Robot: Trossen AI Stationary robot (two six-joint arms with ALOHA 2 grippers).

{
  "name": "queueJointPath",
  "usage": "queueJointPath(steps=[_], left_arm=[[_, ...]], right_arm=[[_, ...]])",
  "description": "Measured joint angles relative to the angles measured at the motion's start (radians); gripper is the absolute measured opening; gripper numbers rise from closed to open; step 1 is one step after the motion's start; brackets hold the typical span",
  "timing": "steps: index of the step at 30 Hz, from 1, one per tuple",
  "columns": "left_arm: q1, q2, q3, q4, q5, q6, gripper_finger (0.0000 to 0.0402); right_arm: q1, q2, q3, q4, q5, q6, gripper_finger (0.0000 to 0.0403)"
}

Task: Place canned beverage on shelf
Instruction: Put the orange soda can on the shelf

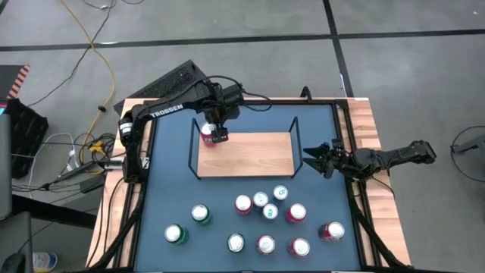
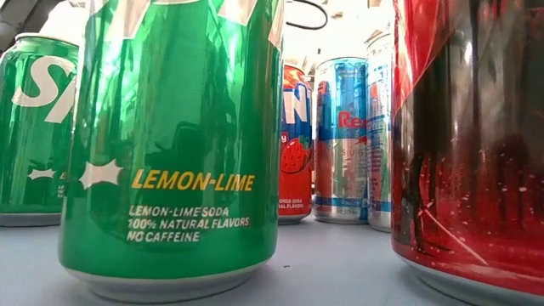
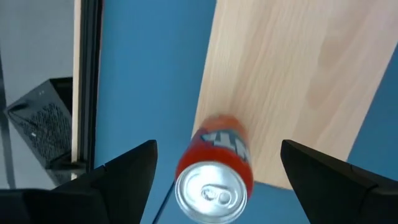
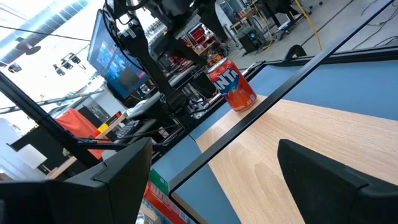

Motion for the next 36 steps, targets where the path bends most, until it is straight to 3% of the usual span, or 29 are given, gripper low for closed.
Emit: queueJointPath(steps=[5, 9, 13, 17, 20, 36], left_arm=[[0.0, -0.023, 0.0, 0.108, 0.048, 0.023, 0.0328], [0.003, -0.044, -0.009, 0.104, 0.076, 0.044, 0.0328], [0.004, -0.143, -0.173, 0.216, 0.104, 0.031, 0.0326], [0.003, -0.282, -0.369, 0.356, 0.051, 0.034, 0.0318], [0.004, -0.335, -0.41, 0.383, 0.028, 0.057, 0.0314], [0.004, -0.331, -0.578, 0.364, -0.027, 0.017, 0.0313]], right_arm=[[0.0, 0.0, 0.0, 0.0, 0.0, 0.0, 0.0347], [0.0, 0.0, 0.0, 0.0, -0.001, 0.0, 0.0347], [0.0, 0.0, 0.0, 0.0, -0.001, 0.0, 0.0347], [0.0, 0.0, 0.0, 0.0, 0.0, 0.0, 0.0347], [0.0, 0.0, 0.0, 0.0, 0.0, 0.0, 0.0347], [-0.002, 0.0, 0.0, 0.0, 0.002, 0.0, 0.0347]])
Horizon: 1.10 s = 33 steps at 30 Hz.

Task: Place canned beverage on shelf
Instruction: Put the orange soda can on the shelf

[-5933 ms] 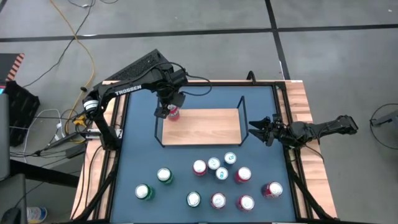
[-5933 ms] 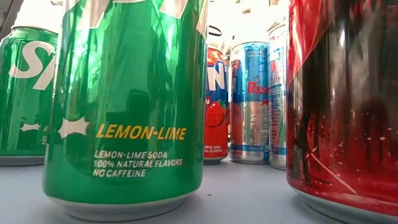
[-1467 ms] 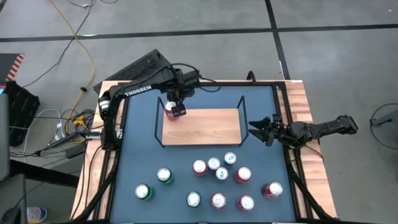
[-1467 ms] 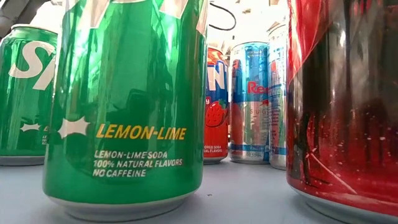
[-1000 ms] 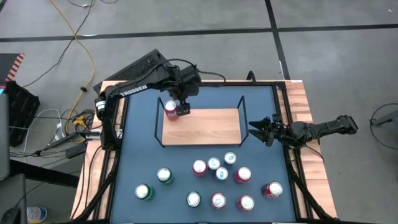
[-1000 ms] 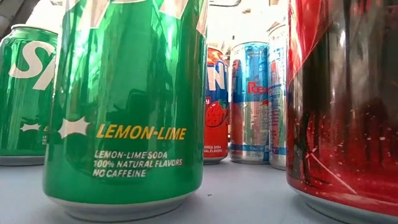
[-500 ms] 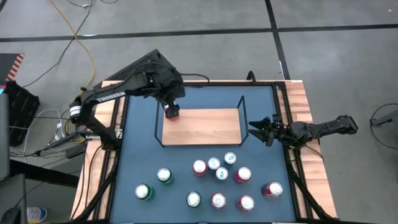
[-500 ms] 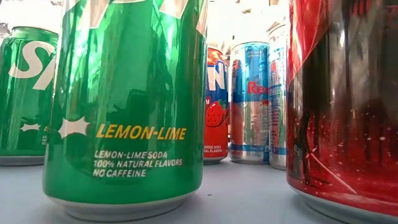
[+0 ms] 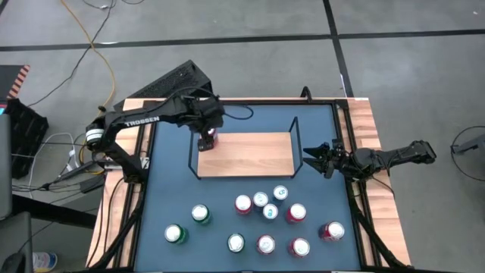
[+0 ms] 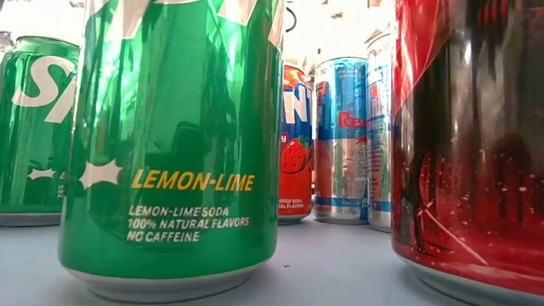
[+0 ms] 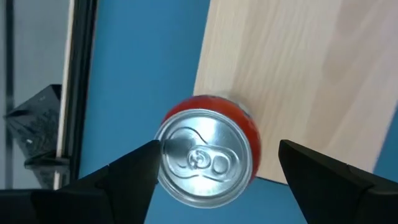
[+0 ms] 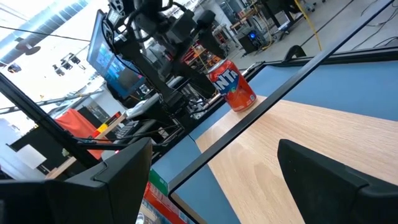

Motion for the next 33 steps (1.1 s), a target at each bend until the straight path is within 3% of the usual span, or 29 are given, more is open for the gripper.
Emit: queueJointPath(steps=[11, 22, 33], left_arm=[[-0.006, -0.005, -0.014, 0.002, -0.004, 0.042, 0.0298], [-0.009, -0.006, -0.014, -0.045, 0.077, 0.342, 0.0225], [-0.02, -0.005, -0.014, -0.1, 0.034, 0.458, 0.0218]], right_arm=[[0.0, 0.0, 0.0, 0.0, 0.002, 0.0, 0.0347], [0.0, 0.0, 0.0, 0.0, 0.002, 0.0, 0.0347], [0.0, 0.0, 0.0, 0.0, 0.002, 0.0, 0.0347]])
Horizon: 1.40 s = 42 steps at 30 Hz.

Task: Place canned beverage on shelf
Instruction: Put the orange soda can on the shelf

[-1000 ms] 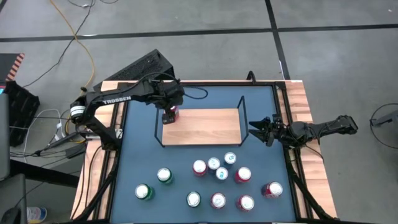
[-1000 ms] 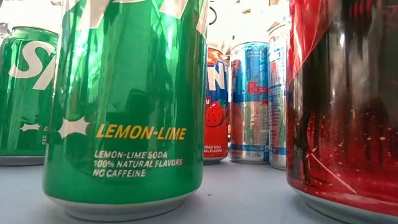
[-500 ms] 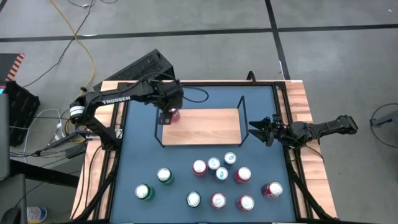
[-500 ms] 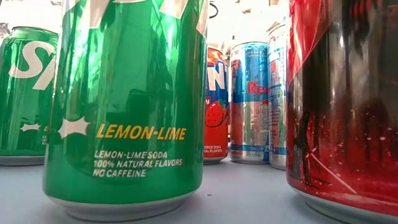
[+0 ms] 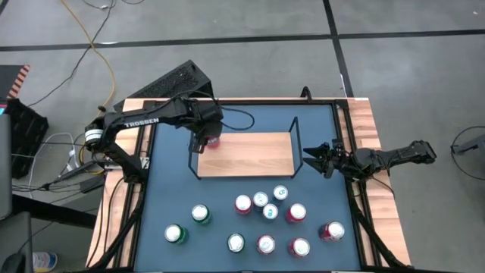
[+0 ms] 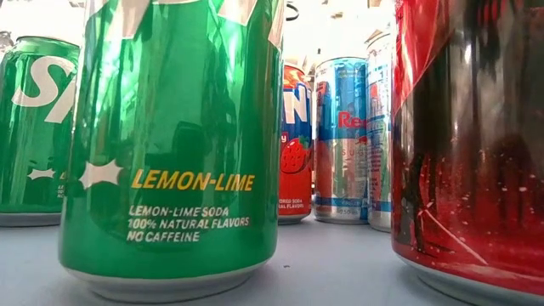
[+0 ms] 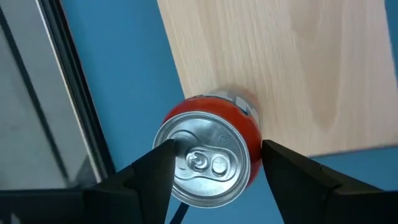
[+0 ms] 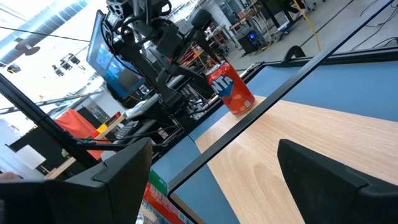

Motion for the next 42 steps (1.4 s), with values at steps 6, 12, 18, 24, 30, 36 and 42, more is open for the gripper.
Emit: queueJointPath(steps=[6, 12, 18, 24, 30, 36, 42], left_arm=[[-0.025, 0.002, 0.002, -0.024, -0.107, 0.044, 0.0218], [-0.039, 0.004, 0.044, -0.028, -0.133, 0.015, 0.0218], [-0.057, 0.004, 0.074, -0.011, -0.138, 0.002, 0.0218], [-0.09, 0.003, 0.146, -0.018, -0.251, -0.23, 0.0218], [-0.091, -0.012, 0.262, -0.149, -0.307, -0.806, 0.0212], [-0.123, -0.177, 0.129, -0.115, -0.336, -1.066, 0.0143], [-0.179, -0.403, -0.18, 0.153, -0.334, -1.25, 0.0019]], right_arm=[[0.0, 0.0, 0.0, 0.0, 0.0, -0.001, 0.0347], [0.0, 0.0, 0.0, 0.0, 0.0, -0.003, 0.0347], [0.0, 0.0, 0.0, 0.0, 0.0, -0.003, 0.0347], [0.0, 0.0, 0.0, 0.0, 0.0, -0.003, 0.0347], [0.0, 0.0, 0.0, 0.0, 0.0, -0.003, 0.0347], [0.0, 0.0, 0.0, 0.0, 0.0, -0.003, 0.0347], [0.0, 0.0, 0.0, 0.0, 0.0, -0.003, 0.0347]])
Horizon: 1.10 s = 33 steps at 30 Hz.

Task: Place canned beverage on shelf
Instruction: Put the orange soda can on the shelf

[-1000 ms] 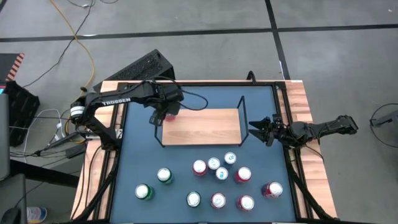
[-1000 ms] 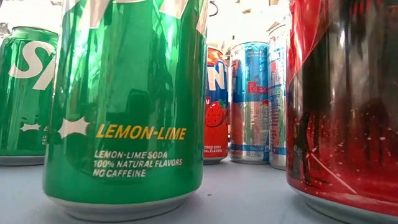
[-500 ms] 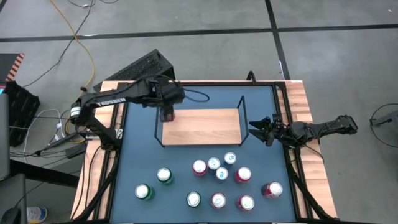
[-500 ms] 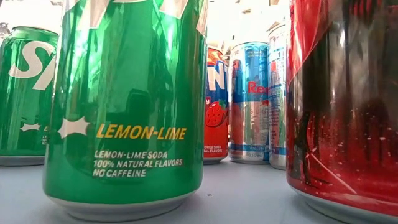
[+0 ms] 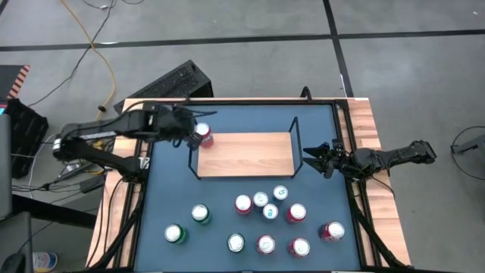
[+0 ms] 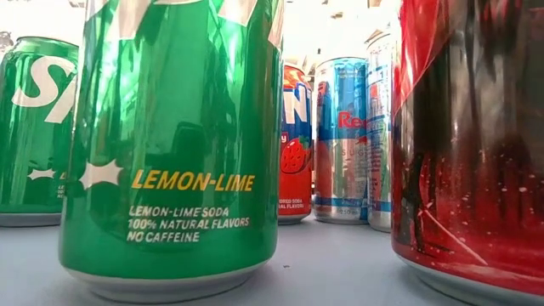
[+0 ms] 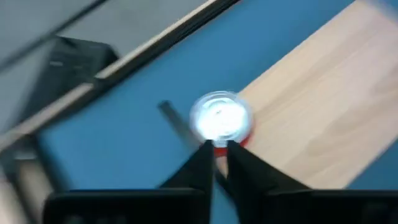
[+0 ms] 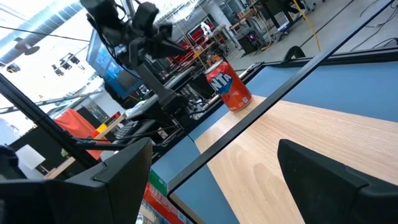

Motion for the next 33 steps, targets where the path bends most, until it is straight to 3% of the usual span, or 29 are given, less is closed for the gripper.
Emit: queueJointPath(steps=[4, 9, 20, 27, 33], left_arm=[[0.0, -0.111, -0.203, 0.231, 0.061, -0.04, 0.0003], [0.0, -0.188, -0.364, 0.365, 0.058, -0.081, 0.0], [-0.025, -0.292, -0.453, 0.508, 0.029, -0.143, 0.0], [-0.023, -0.384, -0.452, 0.443, -0.102, -0.233, 0.0], [-0.023, -0.354, -0.452, 0.25, -0.126, -0.366, 0.0]], right_arm=[[0.0, 0.0, 0.0, 0.0, 0.0, 0.0, 0.0347], [0.0, 0.0, 0.0, 0.0, 0.0, 0.001, 0.0347], [0.0, 0.0, 0.0, 0.0, 0.0, 0.004, 0.0347], [0.0, 0.0, 0.0, 0.0, 0.0, 0.004, 0.0347], [0.0, 0.0, 0.0, 0.0, 0.0, 0.004, 0.0347]])
